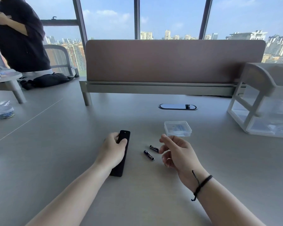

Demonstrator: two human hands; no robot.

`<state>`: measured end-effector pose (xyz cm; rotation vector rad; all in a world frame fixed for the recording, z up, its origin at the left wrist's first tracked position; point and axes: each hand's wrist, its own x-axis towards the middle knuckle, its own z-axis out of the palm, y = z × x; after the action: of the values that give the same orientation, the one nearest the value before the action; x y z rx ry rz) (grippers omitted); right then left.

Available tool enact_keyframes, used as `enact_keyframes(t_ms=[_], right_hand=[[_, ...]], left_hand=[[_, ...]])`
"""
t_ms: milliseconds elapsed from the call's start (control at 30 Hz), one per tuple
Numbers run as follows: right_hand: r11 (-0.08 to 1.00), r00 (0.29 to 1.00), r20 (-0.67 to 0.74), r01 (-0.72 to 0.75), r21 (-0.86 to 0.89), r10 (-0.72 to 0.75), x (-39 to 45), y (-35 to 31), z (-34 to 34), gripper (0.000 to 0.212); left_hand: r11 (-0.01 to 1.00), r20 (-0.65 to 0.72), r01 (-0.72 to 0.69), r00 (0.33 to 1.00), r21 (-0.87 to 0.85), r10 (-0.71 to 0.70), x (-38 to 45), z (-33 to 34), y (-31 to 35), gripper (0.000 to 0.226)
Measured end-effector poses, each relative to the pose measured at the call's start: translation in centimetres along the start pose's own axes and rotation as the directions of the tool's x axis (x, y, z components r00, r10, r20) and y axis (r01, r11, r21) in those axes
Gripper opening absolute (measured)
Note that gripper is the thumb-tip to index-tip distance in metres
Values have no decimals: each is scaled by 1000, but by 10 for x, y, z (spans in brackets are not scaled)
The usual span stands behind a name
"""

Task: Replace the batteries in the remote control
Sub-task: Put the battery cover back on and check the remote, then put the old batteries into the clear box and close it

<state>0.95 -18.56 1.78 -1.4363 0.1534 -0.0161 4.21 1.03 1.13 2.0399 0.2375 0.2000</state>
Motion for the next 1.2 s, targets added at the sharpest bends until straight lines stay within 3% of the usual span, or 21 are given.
enact_keyframes(t_ms=[167,300,367,433,500,567,600,733,867,933,1100,1200], right_hand=[[999,1000,-17,20,-40,-21,1,1,0,18],[997,999,-13,39,-72,-40,1,4,0,21],[978,994,-31,97,-186,-105,5,3,-3,19],[849,955,-71,220,-480,-287,17,3,-13,11],[574,862,-57,285,-767,-504,33,3,-28,7],[370,814,-12,252,-894,-581,50,7,-44,27],[317,829,2,215,-924,-559,59,10,-52,37],[223,929,37,127,-966,-369,72,17,-63,58],[107,854,137,219,-970,-501,67,15,-52,39],[100,827,182,275,-956,-532,65,16,-49,31],[140,814,235,358,-923,-532,63,14,-51,28],[125,802,287,406,-905,-524,63,13,-52,28]], left_hand=[[975,37,-112,994,192,107,-2,4,-7,56],[893,81,-215,977,394,199,-10,8,-7,57],[851,99,-276,961,446,260,-16,14,-8,53],[806,112,-341,938,484,329,-20,18,-9,49],[775,99,-398,909,492,404,-24,21,-8,46],[745,73,-441,879,500,471,-23,22,-7,41],[729,63,-459,863,508,501,-21,22,-8,39],[687,57,-468,846,556,530,-16,22,-10,34],[635,46,-442,841,633,540,-7,19,-4,31],[640,76,-484,828,597,556,1,18,5,33],[652,402,-644,762,400,507,33,31,34,56],[667,511,-655,734,355,448,50,50,48,72]])
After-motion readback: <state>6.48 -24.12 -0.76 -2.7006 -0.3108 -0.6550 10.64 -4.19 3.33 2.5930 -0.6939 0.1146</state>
